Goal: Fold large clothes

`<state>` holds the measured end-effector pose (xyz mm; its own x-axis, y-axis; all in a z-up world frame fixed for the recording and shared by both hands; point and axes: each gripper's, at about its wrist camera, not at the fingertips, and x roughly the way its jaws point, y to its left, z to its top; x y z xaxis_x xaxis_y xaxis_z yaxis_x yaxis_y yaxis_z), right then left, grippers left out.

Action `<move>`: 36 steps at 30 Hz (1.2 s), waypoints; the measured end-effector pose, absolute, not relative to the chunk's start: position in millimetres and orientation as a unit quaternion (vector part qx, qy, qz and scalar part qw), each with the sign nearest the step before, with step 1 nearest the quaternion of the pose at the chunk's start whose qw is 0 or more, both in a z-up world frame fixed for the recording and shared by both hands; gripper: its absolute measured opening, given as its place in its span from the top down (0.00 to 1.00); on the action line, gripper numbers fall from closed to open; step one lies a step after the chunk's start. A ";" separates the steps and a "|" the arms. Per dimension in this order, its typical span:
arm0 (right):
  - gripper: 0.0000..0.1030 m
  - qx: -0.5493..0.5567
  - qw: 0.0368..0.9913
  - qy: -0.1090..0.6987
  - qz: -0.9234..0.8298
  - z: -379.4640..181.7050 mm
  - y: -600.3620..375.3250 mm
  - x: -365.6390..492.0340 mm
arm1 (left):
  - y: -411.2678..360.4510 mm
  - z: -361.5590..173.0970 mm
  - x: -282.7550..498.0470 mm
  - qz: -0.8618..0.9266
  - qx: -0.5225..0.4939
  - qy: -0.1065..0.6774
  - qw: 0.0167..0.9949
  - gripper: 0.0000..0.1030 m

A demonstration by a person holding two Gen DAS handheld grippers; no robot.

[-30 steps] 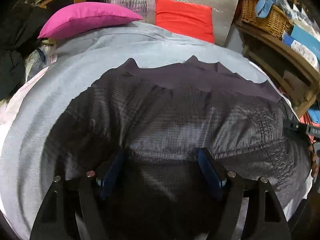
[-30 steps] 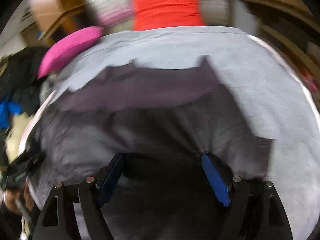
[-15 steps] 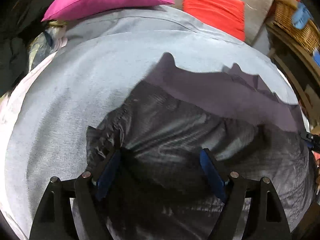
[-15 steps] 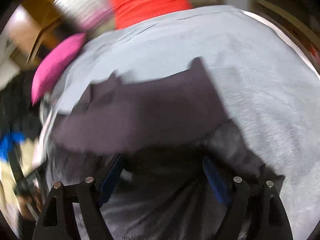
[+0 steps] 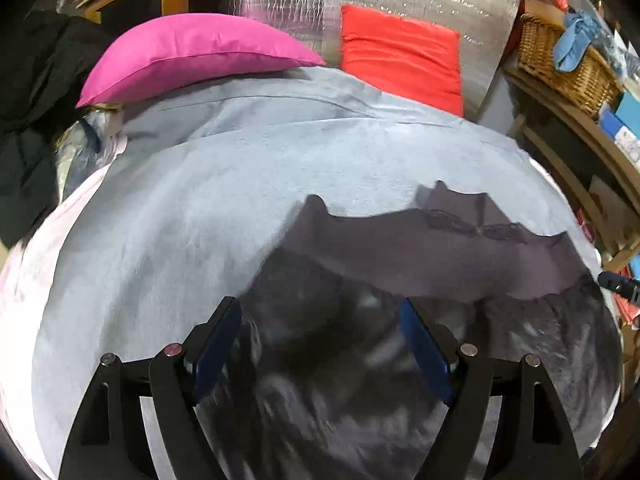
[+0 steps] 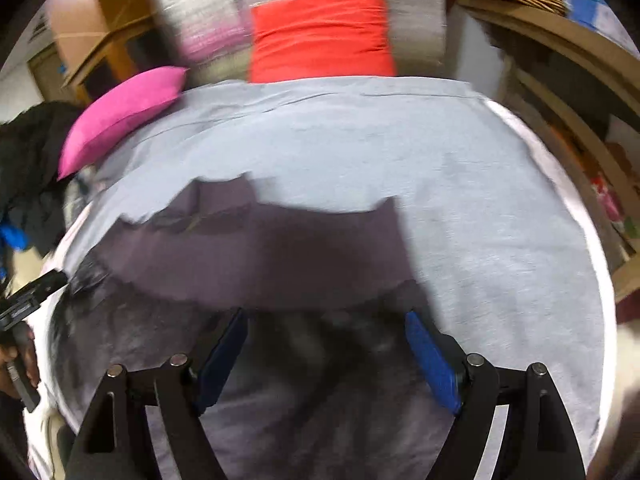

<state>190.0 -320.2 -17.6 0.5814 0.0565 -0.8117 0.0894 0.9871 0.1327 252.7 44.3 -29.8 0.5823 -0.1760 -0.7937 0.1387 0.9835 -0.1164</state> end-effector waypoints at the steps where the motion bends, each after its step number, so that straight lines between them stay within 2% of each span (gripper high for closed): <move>1: 0.18 0.080 0.885 0.458 -0.024 -19.6 -331.2 195.6 | 46.9 -32.5 262.4 -0.090 -0.023 0.454 0.886 0.20; 6: 0.18 0.089 0.872 0.481 -0.013 -37.9 -358.1 240.0 | 43.7 -54.8 313.4 -0.122 -0.043 0.508 0.852 0.20; 9: 0.19 0.084 0.860 0.503 0.008 -52.3 -359.7 268.5 | 31.3 -63.8 330.3 -0.130 -0.014 0.528 0.839 0.20; 10: 0.24 0.087 0.855 0.510 0.020 -55.7 -359.8 271.2 | 27.6 -66.0 333.7 -0.139 -0.006 0.531 0.836 0.20; 11: 0.56 0.090 0.850 0.518 0.039 -60.0 -359.0 276.4 | 25.5 -67.8 336.1 -0.143 0.001 0.531 0.835 0.22; 12: 0.75 0.088 0.840 0.532 0.058 -64.1 -357.0 281.7 | 24.8 -69.4 337.1 -0.148 0.005 0.529 0.836 0.54; 13: 0.85 0.076 0.839 0.537 0.055 -63.5 -355.4 282.2 | 24.3 -72.6 339.2 -0.141 0.027 0.533 0.834 0.84; 14: 0.91 0.066 0.840 0.535 0.059 -60.1 -354.1 281.1 | 27.2 -73.1 340.7 -0.139 0.029 0.535 0.833 0.91; 18: 0.92 0.066 0.861 0.501 0.054 -40.3 -365.5 274.0 | 49.1 -73.5 342.8 -0.135 -0.020 0.526 0.840 0.91; 22: 0.93 0.068 0.851 0.520 0.009 -76.5 -376.3 279.0 | 64.6 -94.8 348.2 -0.105 -0.048 0.538 0.835 0.91; 26: 0.92 0.122 0.852 0.508 -0.010 -83.8 -387.4 274.9 | 72.6 -92.3 345.0 -0.091 -0.068 0.543 0.832 0.86; 27: 0.89 0.119 0.851 0.510 -0.019 -82.4 -386.6 274.2 | 71.3 -88.7 341.9 -0.089 -0.064 0.540 0.835 0.79; 28: 0.76 0.118 0.851 0.510 -0.027 -77.3 -385.1 271.6 | 68.4 -80.8 334.5 -0.085 -0.057 0.533 0.840 0.72; 29: 0.56 0.120 0.852 0.509 -0.037 -72.2 -383.8 268.5 | 68.1 -74.8 328.1 -0.084 -0.054 0.527 0.844 0.62; 30: 0.43 0.124 0.852 0.507 -0.042 -66.6 -382.2 264.6 | 66.6 -63.5 317.3 -0.082 -0.048 0.515 0.852 0.50; 31: 0.30 0.127 0.858 0.495 -0.046 -56.3 -380.0 256.6 | 65.7 -51.3 304.6 -0.079 -0.035 0.501 0.861 0.45; 32: 0.30 0.124 0.869 0.476 -0.049 -42.9 -376.5 245.5 | 63.4 -42.0 293.4 -0.076 -0.025 0.489 0.869 0.35; 33: 0.30 0.121 0.878 0.460 -0.054 -30.1 -371.4 234.5 | 61.2 -27.4 275.1 -0.067 -0.011 0.467 0.882 0.31; 36: 0.30 0.121 0.902 0.412 -0.043 5.6 -343.8 189.6 | 56.2 0.2 224.8 -0.060 -0.001 0.425 0.903 0.26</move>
